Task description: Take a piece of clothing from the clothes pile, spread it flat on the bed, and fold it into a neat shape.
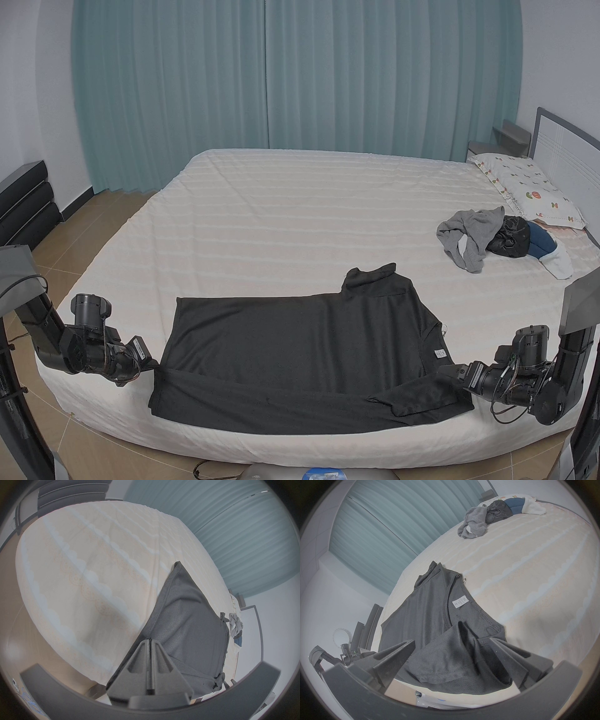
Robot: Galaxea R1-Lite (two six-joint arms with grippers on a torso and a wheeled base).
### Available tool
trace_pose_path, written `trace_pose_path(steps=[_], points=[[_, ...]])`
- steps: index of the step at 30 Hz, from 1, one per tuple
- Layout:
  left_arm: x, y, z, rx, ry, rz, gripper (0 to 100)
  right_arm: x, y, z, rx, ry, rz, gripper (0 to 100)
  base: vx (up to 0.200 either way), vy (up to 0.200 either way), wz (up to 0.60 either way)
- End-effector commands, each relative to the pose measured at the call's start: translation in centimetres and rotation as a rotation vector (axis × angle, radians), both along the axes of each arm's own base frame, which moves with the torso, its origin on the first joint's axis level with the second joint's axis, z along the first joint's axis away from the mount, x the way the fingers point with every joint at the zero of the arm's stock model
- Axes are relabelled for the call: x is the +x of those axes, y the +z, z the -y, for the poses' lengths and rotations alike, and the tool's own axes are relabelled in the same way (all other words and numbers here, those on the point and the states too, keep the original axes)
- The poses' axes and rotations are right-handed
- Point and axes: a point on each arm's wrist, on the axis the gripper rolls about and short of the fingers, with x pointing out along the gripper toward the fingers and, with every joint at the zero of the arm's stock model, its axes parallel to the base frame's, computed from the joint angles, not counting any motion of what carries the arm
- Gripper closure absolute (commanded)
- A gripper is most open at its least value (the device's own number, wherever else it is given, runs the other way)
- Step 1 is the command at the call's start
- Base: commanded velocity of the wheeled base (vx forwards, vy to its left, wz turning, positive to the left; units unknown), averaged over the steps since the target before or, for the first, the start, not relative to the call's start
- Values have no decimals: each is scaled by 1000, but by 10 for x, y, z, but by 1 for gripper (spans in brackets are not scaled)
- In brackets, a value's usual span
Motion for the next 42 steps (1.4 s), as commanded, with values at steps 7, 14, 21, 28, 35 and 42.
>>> trace_pose_path(steps=[7,14,21,28,35,42], points=[[3,0,4,1,-13,5,100,10,-5,0,-3,-13,4,0,0,0,0],[5,-2,10,-1,-34,3,100,2,3,0,4,-4,14,0,0,0,0],[7,-2,11,-1,-35,0,100,14,-7,-4,-2,1,7,0,0,0,0],[7,-3,11,-1,-35,0,100,26,-16,-15,-8,47,13,0,0,0,0],[7,-3,11,0,-35,1,100,32,-28,-17,-19,52,-13,0,0,0,0],[6,-3,11,1,-37,-1,100,30,-28,-15,-23,44,-22,100,0,0,0]])
